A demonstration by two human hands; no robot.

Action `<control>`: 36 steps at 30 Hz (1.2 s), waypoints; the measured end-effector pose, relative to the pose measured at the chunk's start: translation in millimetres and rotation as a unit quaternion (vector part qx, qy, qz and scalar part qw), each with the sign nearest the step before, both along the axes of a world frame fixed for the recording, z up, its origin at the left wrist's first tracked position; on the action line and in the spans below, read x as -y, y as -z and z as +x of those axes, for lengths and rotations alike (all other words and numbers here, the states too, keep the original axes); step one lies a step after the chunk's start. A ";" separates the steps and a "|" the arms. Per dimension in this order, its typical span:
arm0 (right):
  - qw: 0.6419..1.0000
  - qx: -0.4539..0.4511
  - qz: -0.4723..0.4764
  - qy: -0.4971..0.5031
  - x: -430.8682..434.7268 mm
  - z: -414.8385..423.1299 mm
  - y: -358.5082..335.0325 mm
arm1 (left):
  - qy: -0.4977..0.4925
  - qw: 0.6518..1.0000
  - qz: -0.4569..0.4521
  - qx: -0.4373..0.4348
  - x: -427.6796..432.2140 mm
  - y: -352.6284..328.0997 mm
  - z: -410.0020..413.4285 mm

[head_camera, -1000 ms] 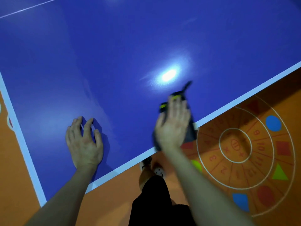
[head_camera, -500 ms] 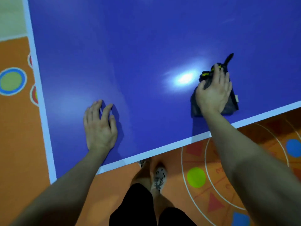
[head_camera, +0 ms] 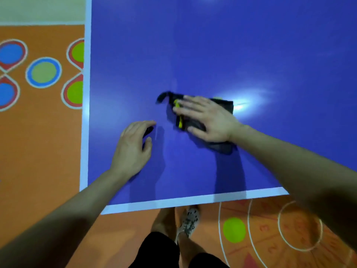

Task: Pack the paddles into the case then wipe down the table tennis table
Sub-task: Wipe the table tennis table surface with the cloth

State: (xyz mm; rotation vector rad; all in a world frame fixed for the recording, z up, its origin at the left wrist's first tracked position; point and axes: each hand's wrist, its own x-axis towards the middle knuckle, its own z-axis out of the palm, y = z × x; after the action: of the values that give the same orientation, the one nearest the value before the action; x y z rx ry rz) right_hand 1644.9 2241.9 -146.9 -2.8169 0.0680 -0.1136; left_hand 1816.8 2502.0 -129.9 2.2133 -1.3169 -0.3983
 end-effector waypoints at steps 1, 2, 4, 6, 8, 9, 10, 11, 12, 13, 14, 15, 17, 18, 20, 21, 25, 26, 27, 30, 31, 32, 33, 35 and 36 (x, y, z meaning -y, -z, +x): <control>0.993 0.016 0.003 0.115 23.2 23.6 -0.3 | 0.006 1.000 0.009 0.007 3.4 -5.0 11.3; 0.971 0.023 0.010 0.239 38.3 45.2 0.1 | 0.012 0.999 0.027 0.019 7.6 -9.9 22.7; 0.903 0.034 0.007 0.428 41.6 81.7 1.5 | 0.011 0.996 0.086 0.029 20.9 -20.0 47.5; 0.880 0.041 -0.005 0.473 10.0 94.4 0.4 | 0.001 0.985 0.170 0.031 39.7 -32.8 75.3; 0.932 0.044 0.005 0.359 -42.4 78.7 -5.4 | -0.006 0.970 0.241 0.033 61.7 -47.0 101.7; 0.968 0.035 0.016 0.250 -69.3 63.4 -7.5 | -0.006 0.964 0.265 0.033 72.3 -51.9 113.7; 0.993 0.015 0.021 0.119 -90.8 47.4 -9.0 | 0.003 0.957 0.288 0.043 82.7 -56.0 125.4; 1.000 -0.013 0.022 -0.016 -104.0 33.0 -10.1 | 0.015 0.948 0.310 0.064 91.9 -59.4 135.9; 0.990 -0.031 0.023 -0.134 -106.4 24.5 -8.9 | 0.024 0.940 0.330 0.087 100.1 -61.8 145.6; 0.975 -0.038 0.027 -0.216 -97.7 25.1 -7.4 | 0.028 0.932 0.346 0.107 107.8 -63.4 154.5; 0.966 -0.038 0.032 -0.255 -81.3 34.4 -5.7 | 0.028 0.924 0.361 0.120 114.6 -64.5 162.4; 0.966 -0.037 0.032 -0.255 -59.7 50.0 -4.6 | 0.024 0.918 0.374 0.127 120.9 -63.8 169.5; 0.987 -0.021 0.009 -0.161 -6.7 92.2 0.3 | 0.006 0.910 0.396 0.124 130.5 -58.7 180.2; 0.997 -0.003 -0.003 -0.073 22.9 115.5 3.6 | -0.002 0.907 0.405 0.113 133.2 -56.0 182.6; 0.986 0.028 0.000 0.164 76.4 162.1 3.2 | -0.008 0.905 0.413 0.098 135.0 -52.3 184.4; 0.959 0.035 0.000 0.282 93.1 181.3 1.7 | -0.006 0.905 0.413 0.101 134.6 -51.8 184.6; 0.899 0.036 -0.037 0.434 71.6 205.5 4.4 | 0.003 0.903 0.413 0.120 134.5 -54.1 182.2; 0.925 0.031 -0.036 0.377 55.3 193.6 1.3 | 0.003 0.903 0.413 0.121 136.0 -54.1 181.2; 0.958 0.021 -0.029 0.283 40.9 177.2 -0.5 | 0.001 0.903 0.412 0.120 137.0 -54.4 180.3; 0.995 -0.016 -0.014 -0.101 28.7 132.1 -5.1 | -0.003 0.903 0.415 0.108 138.5 -55.0 181.4; 0.978 -0.026 -0.005 -0.205 44.8 131.3 -7.4 | -0.005 0.903 0.417 0.103 138.9 -54.7 181.8; 0.964 -0.035 -0.001 -0.262 67.4 140.0 -6.9 | -0.008 0.903 0.419 0.100 139.2 -54.6 182.1; 0.964 -0.038 -0.008 -0.262 91.3 155.1 -4.0 | -0.009 0.902 0.420 0.097 139.5 -54.4 182.0; 0.993 -0.008 -0.036 -0.109 137.4 196.2 3.3 | -0.009 0.901 0.423 0.094 141.4 -55.4 181.4; 0.999 0.010 -0.035 0.018 155.4 216.2 4.3 | -0.009 0.901 0.425 0.093 142.5 -56.0 180.6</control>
State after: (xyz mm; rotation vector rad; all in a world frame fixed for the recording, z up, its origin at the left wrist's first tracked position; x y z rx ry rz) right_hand 1861.1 2086.5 -151.3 -2.8845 0.1127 -0.1553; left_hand 1997.5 2359.6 -73.9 3.0306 -1.3720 -0.9122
